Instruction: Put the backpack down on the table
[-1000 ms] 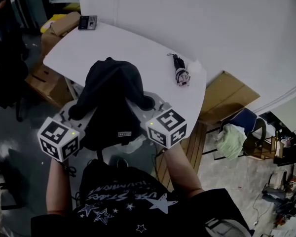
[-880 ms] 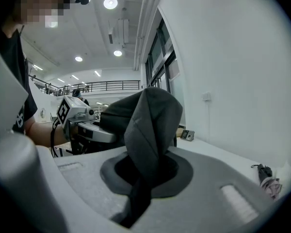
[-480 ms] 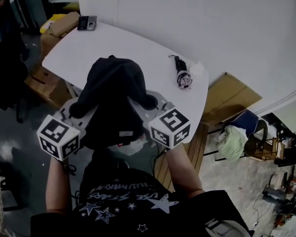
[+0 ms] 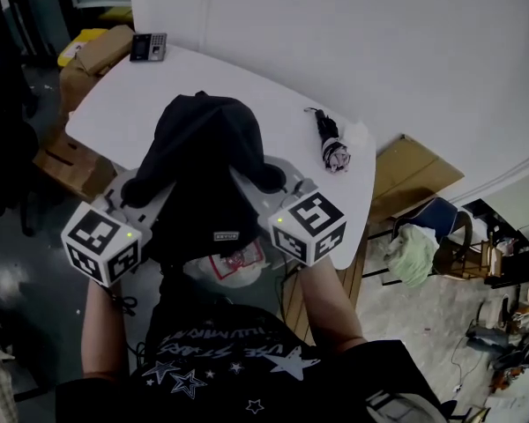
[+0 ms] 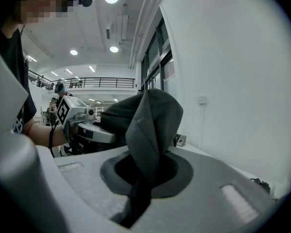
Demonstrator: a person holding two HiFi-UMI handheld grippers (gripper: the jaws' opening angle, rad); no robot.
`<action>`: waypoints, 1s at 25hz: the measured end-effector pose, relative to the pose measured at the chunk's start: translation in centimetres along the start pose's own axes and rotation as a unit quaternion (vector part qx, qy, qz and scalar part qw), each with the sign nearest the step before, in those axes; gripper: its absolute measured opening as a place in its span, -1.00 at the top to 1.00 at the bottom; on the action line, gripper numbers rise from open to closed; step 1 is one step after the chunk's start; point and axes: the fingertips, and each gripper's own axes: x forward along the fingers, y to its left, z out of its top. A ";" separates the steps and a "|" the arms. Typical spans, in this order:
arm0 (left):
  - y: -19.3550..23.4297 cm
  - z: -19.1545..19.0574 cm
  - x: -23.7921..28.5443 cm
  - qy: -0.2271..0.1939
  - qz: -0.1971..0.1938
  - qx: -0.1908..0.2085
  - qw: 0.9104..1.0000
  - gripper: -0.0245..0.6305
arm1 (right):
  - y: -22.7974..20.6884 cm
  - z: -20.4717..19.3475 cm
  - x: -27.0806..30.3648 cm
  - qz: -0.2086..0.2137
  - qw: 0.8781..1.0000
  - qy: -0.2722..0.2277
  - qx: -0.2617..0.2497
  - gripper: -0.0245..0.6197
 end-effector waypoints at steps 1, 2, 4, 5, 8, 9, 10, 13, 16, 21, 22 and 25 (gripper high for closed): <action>0.9 0.0 0.2 -0.001 -0.006 -0.001 1.000 0.79 | -0.3 0.1 0.8 -0.006 1.000 0.001 0.000 0.85; 1.9 0.1 0.4 -0.003 -0.013 -0.002 1.000 0.79 | -0.6 0.3 1.6 -0.012 1.000 0.002 0.001 0.85; 4.0 0.5 0.9 -0.004 -0.025 -0.001 1.000 0.78 | -1.3 0.8 3.4 -0.024 1.000 0.003 0.002 0.85; 5.1 0.7 1.2 -0.003 -0.031 0.000 1.000 0.79 | -1.6 1.1 4.3 -0.031 1.000 0.003 0.004 0.85; 8.0 1.1 2.0 0.001 -0.051 -0.004 0.999 0.78 | -2.5 1.9 6.7 -0.052 0.999 0.008 0.007 0.85; 8.9 1.4 2.1 0.002 -0.057 -0.005 0.998 0.78 | -2.8 2.3 7.5 -0.059 0.998 0.009 0.007 0.85; 9.8 1.8 2.2 0.001 -0.063 -0.004 0.998 0.79 | -3.0 2.7 8.2 -0.065 0.998 0.008 0.007 0.85; 12.0 2.8 2.6 -0.008 -0.085 0.001 0.996 0.78 | -3.7 3.9 9.9 -0.081 0.997 0.003 0.006 0.85; 14.1 3.7 3.4 -0.030 -0.100 0.007 0.994 0.79 | -4.7 4.8 11.4 -0.098 0.995 -0.004 -0.002 0.85; 17.9 4.7 6.0 -0.040 -0.112 0.026 0.993 0.78 | -7.6 5.7 14.4 -0.129 0.991 -0.004 -0.020 0.85; 18.5 4.7 6.6 -0.039 -0.115 0.026 0.992 0.78 | -8.2 5.7 15.0 -0.135 0.991 -0.001 -0.021 0.85; 20.5 4.6 8.2 -0.041 -0.127 0.027 0.991 0.78 | -9.9 5.6 16.7 -0.149 0.988 0.002 -0.027 0.85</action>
